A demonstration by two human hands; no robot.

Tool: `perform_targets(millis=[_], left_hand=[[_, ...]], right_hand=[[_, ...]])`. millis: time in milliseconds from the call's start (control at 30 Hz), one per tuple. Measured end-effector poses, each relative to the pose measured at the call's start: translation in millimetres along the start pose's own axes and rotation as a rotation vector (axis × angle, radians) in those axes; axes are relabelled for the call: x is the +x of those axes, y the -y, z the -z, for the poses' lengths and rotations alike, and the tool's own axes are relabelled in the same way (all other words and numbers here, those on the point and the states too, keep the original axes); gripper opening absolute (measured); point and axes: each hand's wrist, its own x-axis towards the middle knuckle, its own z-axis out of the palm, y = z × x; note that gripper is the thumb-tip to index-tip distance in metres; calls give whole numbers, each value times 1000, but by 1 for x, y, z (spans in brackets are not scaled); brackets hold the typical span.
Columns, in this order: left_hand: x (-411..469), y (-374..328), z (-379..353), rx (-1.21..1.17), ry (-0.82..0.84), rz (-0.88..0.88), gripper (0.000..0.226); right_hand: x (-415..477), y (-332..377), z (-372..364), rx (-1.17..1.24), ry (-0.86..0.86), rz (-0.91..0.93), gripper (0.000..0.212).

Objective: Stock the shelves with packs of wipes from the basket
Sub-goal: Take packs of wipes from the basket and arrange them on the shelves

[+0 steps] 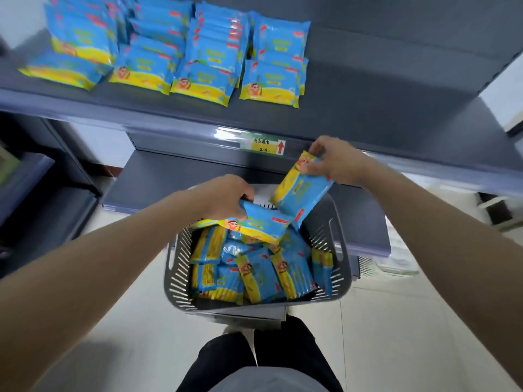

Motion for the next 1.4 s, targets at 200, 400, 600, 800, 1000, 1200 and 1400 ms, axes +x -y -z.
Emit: perform_targets(millis=[200,400,600,800,1000,1200,1400], left_hand=[[-6,-14,65,-8,-185,-22,16],[-4,-18,100,-134,-299,-10,14],[9,-23,121,-249,-333,20,15],[19,-16,133,-333,-425,82,12],[15,2,144,-393,-506,153,13],[21,10,147,-466,-524,191,15],[38,15,157,-471,-597,199,20]], right_hand=[[18,37,60,113,119,0,29],[47,70,96,286,31,77,37],[88,96,123,-222,-40,330,49],[134,108,104,-444,-5,407,62],[182,115,74,-553,137,449,62],[214,118,63,-484,168,467,64],[223,113,64,-366,136,468,63]])
